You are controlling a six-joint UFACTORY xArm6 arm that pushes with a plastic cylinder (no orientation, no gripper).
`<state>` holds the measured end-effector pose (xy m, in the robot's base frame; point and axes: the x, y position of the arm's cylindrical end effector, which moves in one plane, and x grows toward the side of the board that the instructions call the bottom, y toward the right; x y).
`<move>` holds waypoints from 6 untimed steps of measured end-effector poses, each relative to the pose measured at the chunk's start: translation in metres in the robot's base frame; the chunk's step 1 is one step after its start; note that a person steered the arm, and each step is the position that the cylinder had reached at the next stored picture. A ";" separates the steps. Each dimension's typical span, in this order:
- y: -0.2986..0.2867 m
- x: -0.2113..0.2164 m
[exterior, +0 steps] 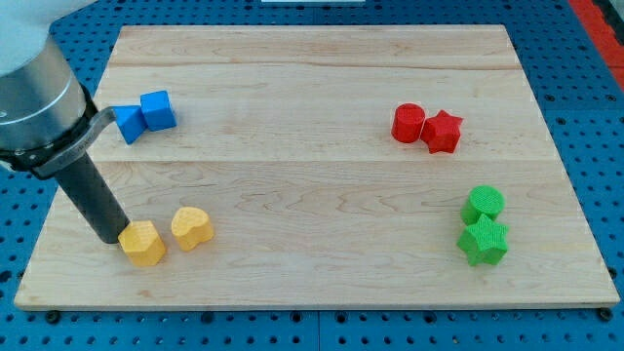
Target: Push the yellow hexagon along with the yellow heart slightly right
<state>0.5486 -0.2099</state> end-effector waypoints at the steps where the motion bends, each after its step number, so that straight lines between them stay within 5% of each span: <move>1: -0.035 0.012; 4: 0.044 -0.001; 6: 0.023 0.056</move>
